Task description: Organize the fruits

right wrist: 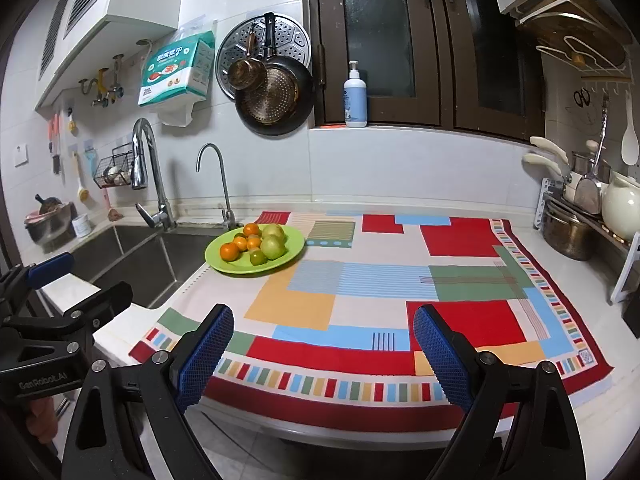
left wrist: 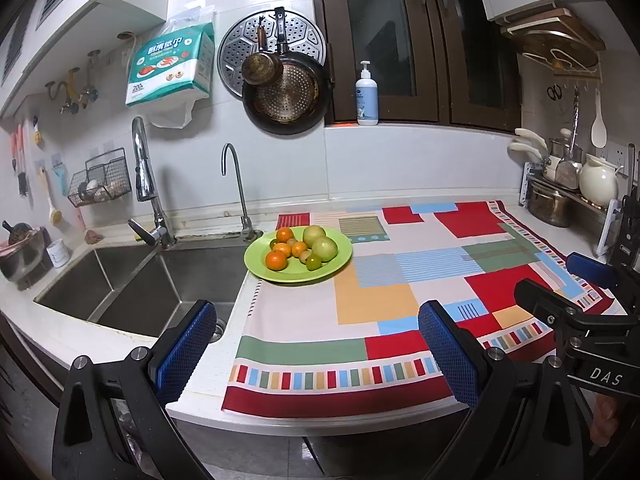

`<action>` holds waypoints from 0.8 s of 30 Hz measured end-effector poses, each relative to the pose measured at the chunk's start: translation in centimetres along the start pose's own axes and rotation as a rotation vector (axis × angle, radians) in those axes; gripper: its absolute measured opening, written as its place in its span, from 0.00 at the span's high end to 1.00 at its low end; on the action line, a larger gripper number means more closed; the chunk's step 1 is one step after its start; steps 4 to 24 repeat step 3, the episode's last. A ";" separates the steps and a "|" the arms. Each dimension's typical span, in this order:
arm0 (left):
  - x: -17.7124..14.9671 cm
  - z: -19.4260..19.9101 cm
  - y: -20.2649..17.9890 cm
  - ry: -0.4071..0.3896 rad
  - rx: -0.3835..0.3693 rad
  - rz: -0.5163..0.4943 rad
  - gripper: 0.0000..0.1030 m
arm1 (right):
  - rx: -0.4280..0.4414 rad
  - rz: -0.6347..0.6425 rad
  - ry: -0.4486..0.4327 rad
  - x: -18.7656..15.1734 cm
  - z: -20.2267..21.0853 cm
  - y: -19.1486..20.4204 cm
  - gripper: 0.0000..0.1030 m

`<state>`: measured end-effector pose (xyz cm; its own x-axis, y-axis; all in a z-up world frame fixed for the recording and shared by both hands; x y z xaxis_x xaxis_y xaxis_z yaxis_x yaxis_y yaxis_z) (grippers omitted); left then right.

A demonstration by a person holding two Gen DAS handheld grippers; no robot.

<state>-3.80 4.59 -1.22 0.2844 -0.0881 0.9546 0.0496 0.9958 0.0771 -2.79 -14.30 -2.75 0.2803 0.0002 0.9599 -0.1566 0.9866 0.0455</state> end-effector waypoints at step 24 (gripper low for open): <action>0.0 -0.2 -0.2 0.005 -0.002 -0.001 0.00 | -0.002 -0.003 0.002 -0.1 0.2 -0.2 0.10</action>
Point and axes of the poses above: each gripper's, at about its wrist camera, not at the fingertips, and z roughly against the way its jaws point, y to its left, x to its top, the point moved 4 cm from there along -z, roughly the way its jaws point, and after that the axes turned 9 degrees about -y, right-handed, at the moved point
